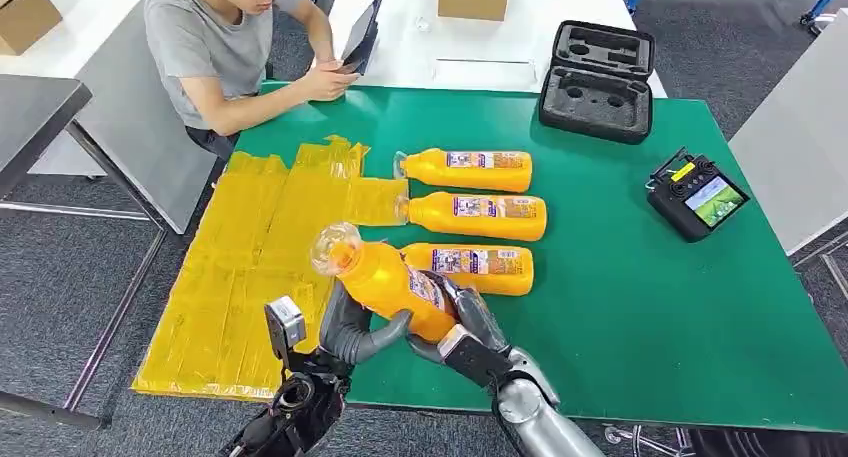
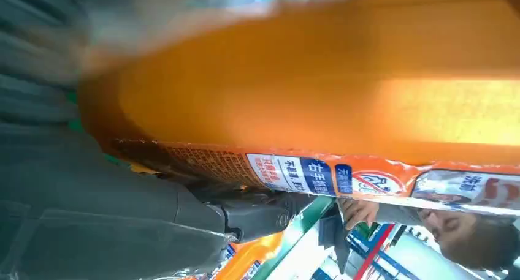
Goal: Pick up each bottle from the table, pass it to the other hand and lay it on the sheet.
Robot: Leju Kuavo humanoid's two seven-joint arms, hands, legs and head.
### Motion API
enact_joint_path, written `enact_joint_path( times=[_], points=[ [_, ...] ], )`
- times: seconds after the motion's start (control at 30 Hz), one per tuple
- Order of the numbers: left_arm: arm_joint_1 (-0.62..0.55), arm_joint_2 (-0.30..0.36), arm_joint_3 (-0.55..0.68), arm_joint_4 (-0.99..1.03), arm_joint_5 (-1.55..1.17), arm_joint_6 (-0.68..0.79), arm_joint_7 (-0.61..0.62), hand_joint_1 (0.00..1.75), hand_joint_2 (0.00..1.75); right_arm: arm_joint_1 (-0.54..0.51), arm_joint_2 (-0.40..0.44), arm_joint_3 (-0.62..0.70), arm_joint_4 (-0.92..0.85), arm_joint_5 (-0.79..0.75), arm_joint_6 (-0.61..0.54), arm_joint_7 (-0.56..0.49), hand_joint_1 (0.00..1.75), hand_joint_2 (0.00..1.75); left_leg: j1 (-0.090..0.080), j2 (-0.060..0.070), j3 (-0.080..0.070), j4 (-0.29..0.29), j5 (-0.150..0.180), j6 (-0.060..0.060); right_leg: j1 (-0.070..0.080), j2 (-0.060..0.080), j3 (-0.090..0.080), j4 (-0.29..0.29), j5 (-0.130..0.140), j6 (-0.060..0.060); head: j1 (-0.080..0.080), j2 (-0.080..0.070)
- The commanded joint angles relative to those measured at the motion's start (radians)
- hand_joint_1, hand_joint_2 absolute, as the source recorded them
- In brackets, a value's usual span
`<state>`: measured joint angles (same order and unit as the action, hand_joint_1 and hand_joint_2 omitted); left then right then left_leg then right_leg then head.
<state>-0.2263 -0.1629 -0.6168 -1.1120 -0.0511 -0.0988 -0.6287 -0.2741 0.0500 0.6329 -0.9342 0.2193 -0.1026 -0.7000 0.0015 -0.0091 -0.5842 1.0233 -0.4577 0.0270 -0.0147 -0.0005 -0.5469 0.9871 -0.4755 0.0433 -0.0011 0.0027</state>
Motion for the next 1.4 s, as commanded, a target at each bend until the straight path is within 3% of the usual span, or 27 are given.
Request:
enact_joint_path(
  times=[0.03,0.43,0.47,0.5,0.93,1.03,1.2,1.4],
  points=[
    [-0.015,0.018,-0.005,0.02,-0.002,-0.008,-0.069,1.75,1.75,-0.034,-0.007,0.009,0.033,-0.007,-0.002,0.002,1.75,1.75,0.001,0.003,0.003,-0.001,0.0,-0.002,0.001,0.002,0.002,-0.002,0.001,-0.003,0.0,0.0],
    [-0.018,0.018,-0.007,0.015,-0.003,-0.014,-0.069,1.75,1.75,-0.021,-0.017,-0.012,0.016,-0.013,-0.011,0.002,1.75,1.75,0.0,0.001,0.001,-0.001,0.0,-0.001,0.0,0.0,0.001,-0.001,0.0,-0.001,0.0,0.0],
    [-0.018,0.018,-0.007,0.015,-0.003,-0.014,-0.069,1.75,1.75,-0.021,-0.017,-0.012,0.016,-0.013,-0.011,0.002,0.7,1.75,0.001,0.001,0.002,-0.001,0.0,-0.002,0.001,0.0,0.002,-0.001,0.001,-0.002,0.0,0.0],
    [-0.022,0.017,-0.007,0.02,-0.005,-0.01,-0.069,1.75,1.75,-0.016,-0.014,-0.03,0.027,-0.014,-0.027,0.002,0.0,1.75,0.0,0.0,0.001,0.0,0.0,-0.001,0.0,0.0,0.001,-0.001,0.0,-0.001,0.0,0.0],
    [-0.071,0.044,-0.012,0.046,-0.053,0.081,-0.069,1.75,1.75,-0.008,-0.006,-0.053,0.013,-0.007,-0.015,0.002,0.0,1.75,0.001,0.001,0.001,-0.001,0.0,-0.002,0.001,0.0,0.001,-0.001,0.0,-0.002,0.0,0.0],
    [-0.105,0.039,-0.022,0.074,-0.111,0.169,-0.069,1.75,1.75,-0.021,0.0,-0.059,0.025,-0.011,-0.013,0.002,0.0,1.75,0.001,0.001,0.001,0.0,0.0,-0.002,0.001,0.0,0.001,-0.001,0.001,-0.002,0.0,0.0],
    [-0.122,0.059,-0.044,0.085,-0.187,0.268,-0.069,1.61,1.75,-0.019,0.0,-0.06,0.023,-0.012,-0.01,0.002,0.0,1.75,0.001,0.001,0.001,0.0,0.0,-0.001,0.001,0.0,0.001,0.0,0.001,-0.002,0.0,0.0],
    [-0.154,0.096,-0.063,0.136,-0.312,0.338,-0.069,1.64,1.75,-0.01,-0.003,-0.058,0.011,-0.02,-0.012,0.002,0.0,1.75,0.001,0.002,0.002,-0.001,0.0,-0.002,0.001,0.001,0.002,-0.001,0.001,-0.003,0.0,0.0]
  ],
)
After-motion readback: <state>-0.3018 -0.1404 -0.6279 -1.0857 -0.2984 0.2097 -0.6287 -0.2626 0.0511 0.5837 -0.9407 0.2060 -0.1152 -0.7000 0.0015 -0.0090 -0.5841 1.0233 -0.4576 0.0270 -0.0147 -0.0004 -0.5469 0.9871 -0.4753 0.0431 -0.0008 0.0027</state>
